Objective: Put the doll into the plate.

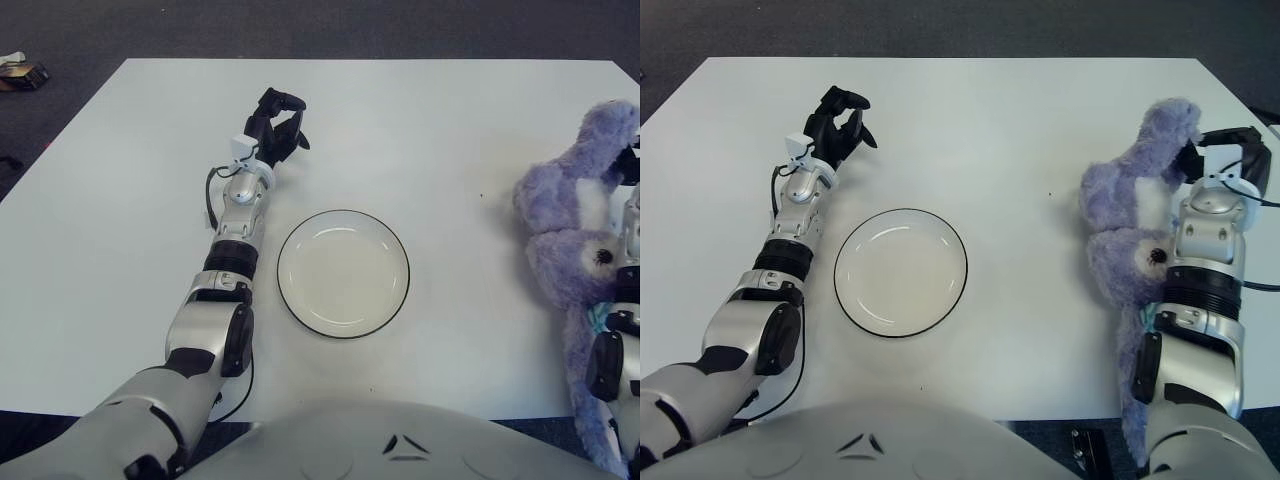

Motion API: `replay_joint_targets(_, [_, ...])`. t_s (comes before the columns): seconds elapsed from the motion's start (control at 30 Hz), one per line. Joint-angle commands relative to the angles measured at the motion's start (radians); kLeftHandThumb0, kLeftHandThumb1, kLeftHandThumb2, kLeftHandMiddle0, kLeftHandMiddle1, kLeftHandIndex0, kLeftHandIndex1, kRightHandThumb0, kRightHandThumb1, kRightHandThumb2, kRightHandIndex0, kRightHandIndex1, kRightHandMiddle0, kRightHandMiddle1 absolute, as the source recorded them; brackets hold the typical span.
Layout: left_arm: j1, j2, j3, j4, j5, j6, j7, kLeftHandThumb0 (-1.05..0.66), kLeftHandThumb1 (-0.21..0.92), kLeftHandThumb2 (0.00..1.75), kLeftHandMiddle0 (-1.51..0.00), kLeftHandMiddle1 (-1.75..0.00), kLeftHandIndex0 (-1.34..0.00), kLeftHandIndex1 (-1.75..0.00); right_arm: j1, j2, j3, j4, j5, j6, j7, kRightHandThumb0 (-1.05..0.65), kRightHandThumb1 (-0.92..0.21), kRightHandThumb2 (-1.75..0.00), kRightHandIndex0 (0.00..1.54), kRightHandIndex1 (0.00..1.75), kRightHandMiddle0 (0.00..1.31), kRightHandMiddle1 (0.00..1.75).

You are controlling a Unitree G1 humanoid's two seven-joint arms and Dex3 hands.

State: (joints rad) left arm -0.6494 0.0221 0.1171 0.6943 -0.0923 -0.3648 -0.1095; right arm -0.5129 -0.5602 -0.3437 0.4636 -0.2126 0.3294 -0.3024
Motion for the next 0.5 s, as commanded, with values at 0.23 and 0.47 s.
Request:
replay_joint_targets(0.23, [0.017,0.009,0.014,0.002,-0.016,-0.030,-0.008,-0.35,0.92,0.38,-0.81,-1.65,-0.34,-1.60,-0.080,0.044,0.020,0.112,0.039,-0.063,-0.024,-0.36,-0.92,-0.23,0.84,1.32,0.50,1.43])
replay_joint_targets(0.47, [0.019,0.008,0.014,0.004,-0.018,-0.035,-0.009,-0.35,0.92,0.38,-0.81,-1.64,-0.35,-1.60,-0.112,0.056,0.034,0.149,0.055,-0.084,-0.026,-0.36,-0.92,-0.24,0.83,1.33,0.50,1.43])
